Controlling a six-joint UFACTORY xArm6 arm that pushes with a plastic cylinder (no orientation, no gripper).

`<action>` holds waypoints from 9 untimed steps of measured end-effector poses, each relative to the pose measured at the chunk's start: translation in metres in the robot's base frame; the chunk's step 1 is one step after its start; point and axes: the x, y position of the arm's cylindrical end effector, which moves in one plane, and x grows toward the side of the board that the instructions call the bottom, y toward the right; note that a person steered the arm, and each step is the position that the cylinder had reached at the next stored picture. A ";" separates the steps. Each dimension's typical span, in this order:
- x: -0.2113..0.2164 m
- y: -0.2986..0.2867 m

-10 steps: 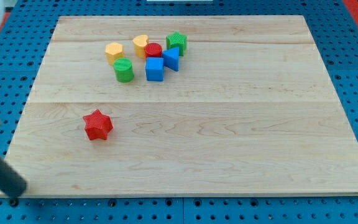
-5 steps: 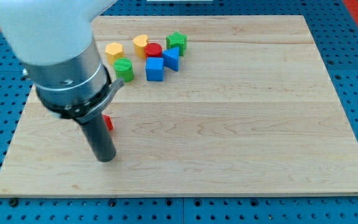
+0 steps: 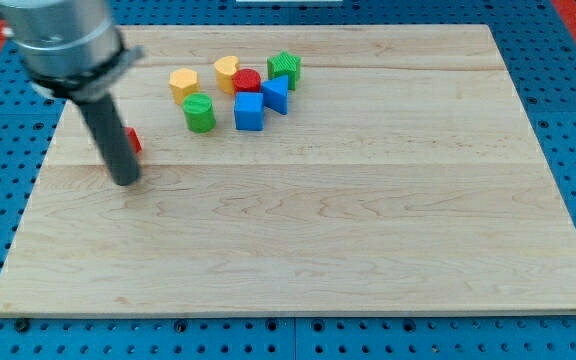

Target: Make the yellow blocks and the red star into the group of blocks

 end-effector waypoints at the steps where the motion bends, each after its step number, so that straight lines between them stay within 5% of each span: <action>1: -0.016 -0.037; 9: -0.073 0.067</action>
